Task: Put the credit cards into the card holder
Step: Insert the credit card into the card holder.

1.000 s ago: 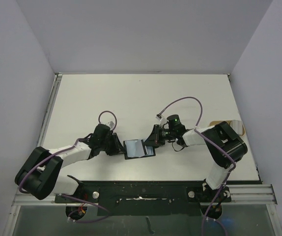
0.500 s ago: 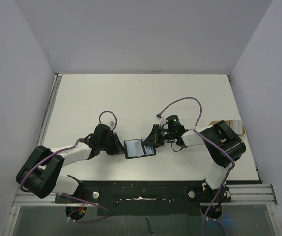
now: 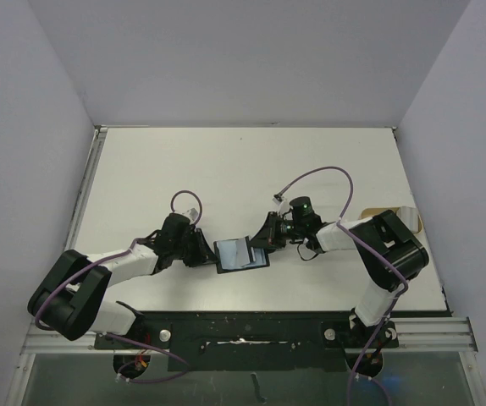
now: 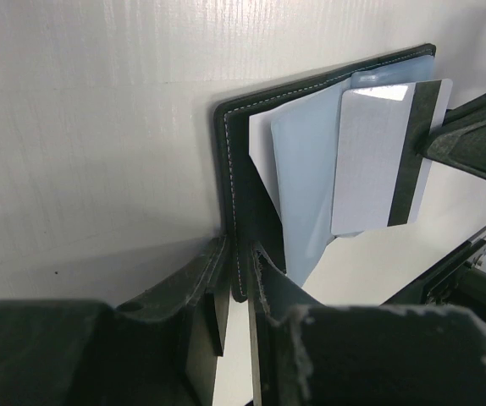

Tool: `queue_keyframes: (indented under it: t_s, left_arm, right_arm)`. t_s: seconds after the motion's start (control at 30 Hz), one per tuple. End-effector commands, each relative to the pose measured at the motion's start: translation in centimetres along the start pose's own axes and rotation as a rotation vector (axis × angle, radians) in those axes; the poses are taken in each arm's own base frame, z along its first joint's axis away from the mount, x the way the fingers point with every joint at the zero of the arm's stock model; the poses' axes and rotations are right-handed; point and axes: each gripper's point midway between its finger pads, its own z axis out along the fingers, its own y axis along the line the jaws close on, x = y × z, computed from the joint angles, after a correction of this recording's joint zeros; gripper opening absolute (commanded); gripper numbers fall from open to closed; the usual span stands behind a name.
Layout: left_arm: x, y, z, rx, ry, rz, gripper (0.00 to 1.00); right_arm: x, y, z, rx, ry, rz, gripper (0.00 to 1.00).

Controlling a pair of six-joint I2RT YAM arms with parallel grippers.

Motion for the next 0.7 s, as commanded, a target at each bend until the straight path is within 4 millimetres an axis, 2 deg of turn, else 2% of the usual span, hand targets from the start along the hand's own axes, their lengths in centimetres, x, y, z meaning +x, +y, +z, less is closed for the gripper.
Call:
queue_keyframes:
  t_s: [0.0,0.23,0.67]
  left_arm:
    - [0.0,0.2,0.2,-0.004,0.003,0.005,0.14]
    - [0.0,0.2,0.3,-0.004,0.004,0.003,0.14]
    - [0.0,0.0,0.6,0.006,0.011,-0.001,0.13]
  right_arm:
    - [-1.2,0.7,-0.8,-0.01,-0.057,-0.042,0.0]
    - [-0.6,-0.1,-0.3,-0.006,-0.035,-0.023,0.0]
    - [0.2,-0.5,0.9,-0.013,-0.007,-0.023,0.0]
